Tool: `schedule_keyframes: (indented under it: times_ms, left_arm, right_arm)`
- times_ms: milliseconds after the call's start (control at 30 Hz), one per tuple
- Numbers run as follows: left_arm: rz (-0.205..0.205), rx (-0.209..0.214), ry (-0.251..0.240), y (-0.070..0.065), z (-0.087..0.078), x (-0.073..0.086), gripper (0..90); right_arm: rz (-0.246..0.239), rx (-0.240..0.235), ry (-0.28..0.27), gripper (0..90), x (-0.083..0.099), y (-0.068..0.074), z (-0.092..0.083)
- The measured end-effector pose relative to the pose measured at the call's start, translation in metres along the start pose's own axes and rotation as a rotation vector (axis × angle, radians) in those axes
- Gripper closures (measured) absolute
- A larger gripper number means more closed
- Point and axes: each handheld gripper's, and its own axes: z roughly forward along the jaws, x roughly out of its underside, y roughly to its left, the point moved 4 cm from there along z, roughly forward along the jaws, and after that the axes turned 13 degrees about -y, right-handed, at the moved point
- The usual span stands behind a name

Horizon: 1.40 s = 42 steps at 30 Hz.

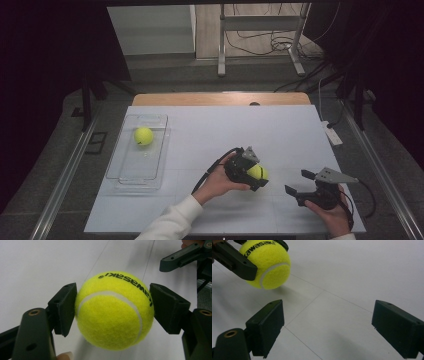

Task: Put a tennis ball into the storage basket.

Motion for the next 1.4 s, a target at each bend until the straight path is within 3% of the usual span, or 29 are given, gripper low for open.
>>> schedule_keyframes:
  times_ms: [600, 1400]
  left_arm:
    - [-0.013, -0.019, -0.033, 0.005, -0.023, 0.008, 26.6]
    - [-0.012, -0.048, -0.066, 0.012, -0.043, 0.007, 26.6]
  right_arm:
    - [-0.002, 0.002, 0.005, 11.7, 0.001, 0.000, 0.000]
    - [-0.004, 0.001, 0.004, 11.7, 0.001, 0.000, 0.000]
